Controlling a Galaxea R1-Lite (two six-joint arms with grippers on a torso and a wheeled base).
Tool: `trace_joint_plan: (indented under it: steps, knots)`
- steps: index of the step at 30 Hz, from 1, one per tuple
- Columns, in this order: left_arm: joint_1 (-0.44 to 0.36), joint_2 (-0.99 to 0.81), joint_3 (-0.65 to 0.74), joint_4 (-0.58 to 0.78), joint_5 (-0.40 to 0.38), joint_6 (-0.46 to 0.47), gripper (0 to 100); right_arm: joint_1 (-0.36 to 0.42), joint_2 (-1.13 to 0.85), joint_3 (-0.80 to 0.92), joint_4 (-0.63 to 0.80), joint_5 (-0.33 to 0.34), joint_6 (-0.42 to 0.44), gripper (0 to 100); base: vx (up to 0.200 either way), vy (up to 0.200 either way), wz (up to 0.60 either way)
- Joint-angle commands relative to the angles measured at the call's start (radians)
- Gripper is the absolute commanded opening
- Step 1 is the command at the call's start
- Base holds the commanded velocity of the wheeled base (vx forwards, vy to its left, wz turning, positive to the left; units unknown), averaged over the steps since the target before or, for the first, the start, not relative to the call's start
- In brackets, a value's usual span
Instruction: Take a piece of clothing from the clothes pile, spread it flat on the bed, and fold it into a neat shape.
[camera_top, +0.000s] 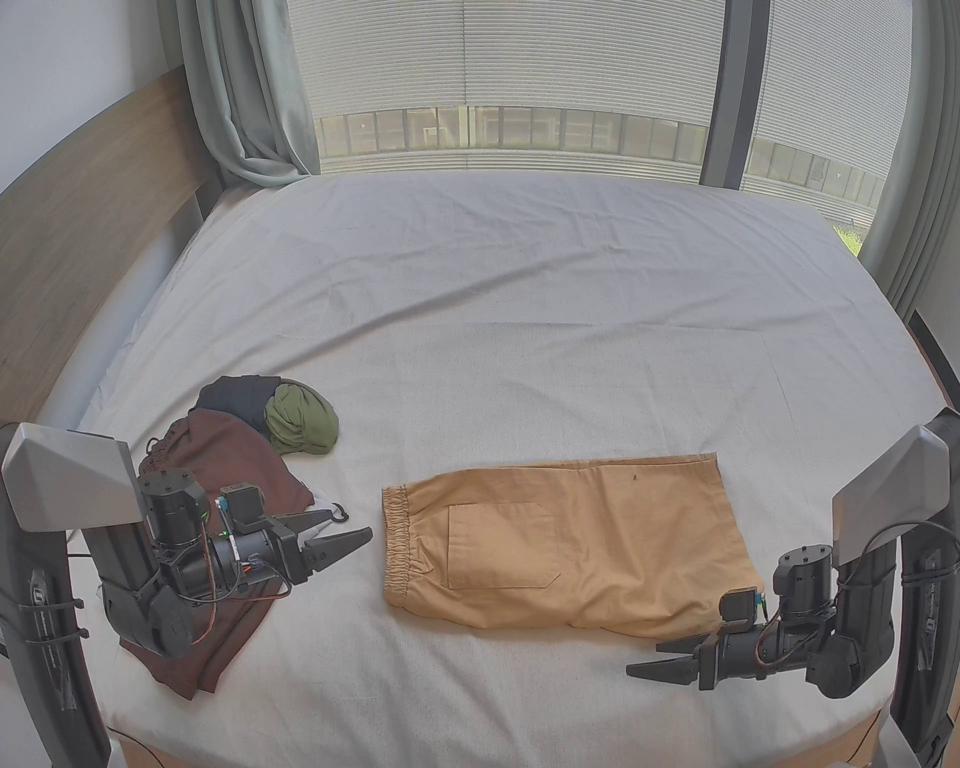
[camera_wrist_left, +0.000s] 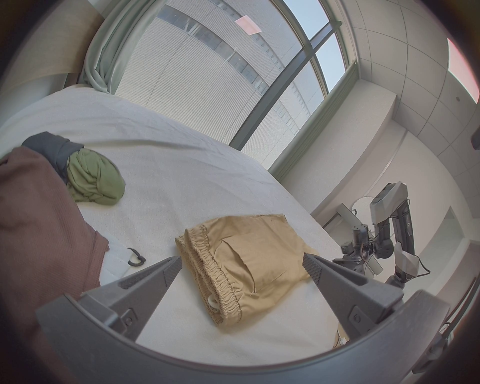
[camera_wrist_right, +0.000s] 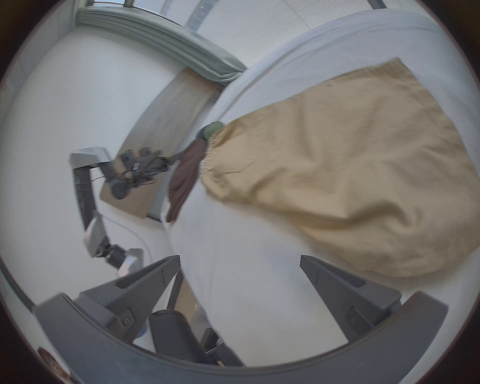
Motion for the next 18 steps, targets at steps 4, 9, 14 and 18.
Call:
trace_joint_plan:
  steps: [4,9,14,18]
  knots:
    - [-0.004,0.101,-0.019,-0.001,0.000,-0.001,100,0.029,-0.121,-0.007,0.001,0.031,0.011,100,0.000,0.000,0.00]
    - [-0.016,0.155,-0.033,-0.001,0.001,-0.019,100,0.017,-0.170,-0.058,0.000,0.031,0.074,100,0.000,0.000,0.00]
    - [-0.043,0.208,-0.045,-0.001,0.005,-0.111,100,0.003,-0.197,-0.055,0.000,0.023,0.107,100,0.000,0.000,0.00]
    - [-0.053,0.238,-0.056,-0.001,0.005,-0.151,100,-0.018,-0.207,-0.055,0.000,0.022,0.107,100,0.000,0.000,0.00]
